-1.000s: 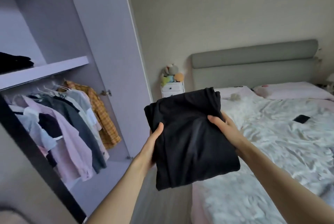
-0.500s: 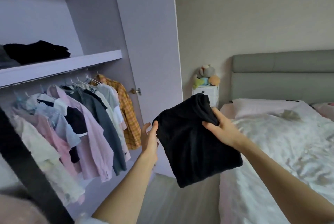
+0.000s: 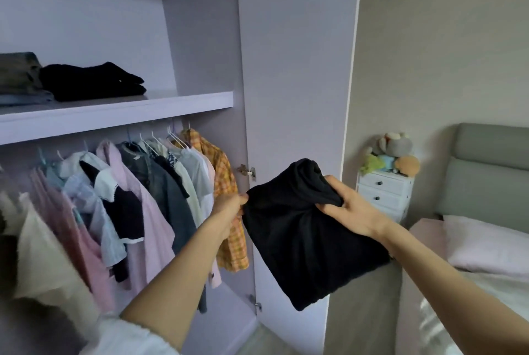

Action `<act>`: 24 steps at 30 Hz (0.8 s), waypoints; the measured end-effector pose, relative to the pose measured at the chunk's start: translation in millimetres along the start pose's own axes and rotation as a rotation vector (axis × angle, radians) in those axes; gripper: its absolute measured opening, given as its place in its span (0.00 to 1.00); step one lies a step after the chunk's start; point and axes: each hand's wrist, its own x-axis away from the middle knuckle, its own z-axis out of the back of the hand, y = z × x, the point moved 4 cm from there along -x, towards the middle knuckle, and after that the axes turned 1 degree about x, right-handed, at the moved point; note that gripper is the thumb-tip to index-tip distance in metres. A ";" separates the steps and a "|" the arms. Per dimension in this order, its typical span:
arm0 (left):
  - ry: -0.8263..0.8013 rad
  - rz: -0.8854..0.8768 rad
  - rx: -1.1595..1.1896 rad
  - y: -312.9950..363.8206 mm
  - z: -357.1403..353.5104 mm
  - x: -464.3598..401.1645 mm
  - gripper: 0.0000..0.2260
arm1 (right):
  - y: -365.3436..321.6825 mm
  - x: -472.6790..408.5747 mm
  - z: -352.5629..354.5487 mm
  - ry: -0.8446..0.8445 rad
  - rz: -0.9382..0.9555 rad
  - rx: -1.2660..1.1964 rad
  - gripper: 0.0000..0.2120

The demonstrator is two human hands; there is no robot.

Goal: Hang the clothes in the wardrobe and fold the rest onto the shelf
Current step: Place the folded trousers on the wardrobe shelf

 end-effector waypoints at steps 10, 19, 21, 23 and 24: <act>-0.169 0.235 0.291 33.2 74.4 -89.8 0.15 | 22.8 -146.1 -21.6 -0.048 0.081 -0.076 0.12; -0.041 0.127 0.332 109.0 165.8 -185.0 0.06 | -22.1 -318.3 -69.8 -0.084 0.253 -0.091 0.12; 0.014 0.076 0.327 138.5 185.3 -197.0 0.06 | -34.7 -349.6 -68.6 -0.049 0.292 -0.118 0.13; 0.146 -0.045 0.216 169.7 208.2 -209.1 0.10 | -47.3 -379.4 -65.7 -0.017 0.326 -0.165 0.14; 0.232 -0.123 0.149 184.1 218.9 -213.2 0.11 | -53.2 -390.5 -63.6 -0.004 0.334 -0.189 0.15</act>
